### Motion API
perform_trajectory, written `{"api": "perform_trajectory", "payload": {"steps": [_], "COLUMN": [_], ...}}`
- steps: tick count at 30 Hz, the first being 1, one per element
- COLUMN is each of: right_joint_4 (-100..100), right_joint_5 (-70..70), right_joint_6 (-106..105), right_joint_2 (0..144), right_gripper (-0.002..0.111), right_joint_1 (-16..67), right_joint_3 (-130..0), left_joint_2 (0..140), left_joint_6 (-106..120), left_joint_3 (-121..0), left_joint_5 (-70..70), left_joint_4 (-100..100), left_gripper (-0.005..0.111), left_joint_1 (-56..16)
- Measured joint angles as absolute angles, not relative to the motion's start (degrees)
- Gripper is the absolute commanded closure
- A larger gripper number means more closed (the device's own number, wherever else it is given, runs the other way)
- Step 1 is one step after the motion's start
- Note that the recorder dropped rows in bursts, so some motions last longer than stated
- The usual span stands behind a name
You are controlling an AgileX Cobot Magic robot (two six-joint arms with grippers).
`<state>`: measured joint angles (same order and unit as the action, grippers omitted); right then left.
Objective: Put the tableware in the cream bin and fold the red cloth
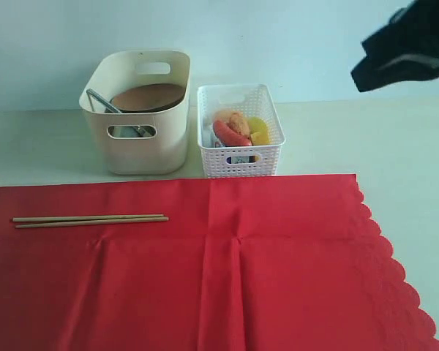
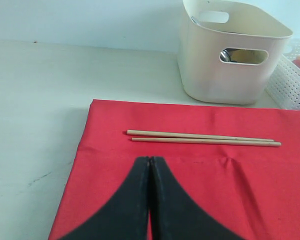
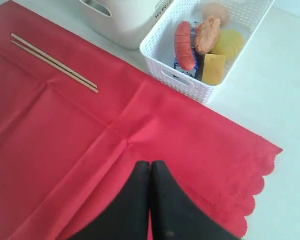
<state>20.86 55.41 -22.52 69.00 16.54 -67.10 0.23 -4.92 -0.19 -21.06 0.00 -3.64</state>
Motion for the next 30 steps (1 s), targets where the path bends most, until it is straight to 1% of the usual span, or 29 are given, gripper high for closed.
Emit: {"api": "perform_trajectory", "payload": {"steps": [8,15,21,30], "right_joint_4": [20.78,19.63,13.32,9.07], "right_joint_5": [51.79,51.17,51.07,49.68], "right_joint_6": [-23.25,-22.65,-16.96,-10.71], "right_joint_2": [46.97,28.76,17.03,6.43], "right_gripper": [0.108,0.108,0.108,0.108], "right_joint_1": [16.54,16.54,16.54,16.54], "right_joint_3": [-53.75,-46.45,-41.25,-33.25], "left_joint_2": [0.23,0.23,0.23,0.23], "left_joint_6": [-4.92,-4.92,-4.92,-4.92], "left_joint_3": [-0.19,-0.19,-0.19,-0.19], "left_joint_5": [-21.06,-21.06,-21.06,-21.06], "left_joint_4": [0.0,0.0,0.0,0.0], "left_gripper": [0.107,0.107,0.107,0.107], "left_joint_1": [-3.64,-3.64,-3.64,-3.64]}}
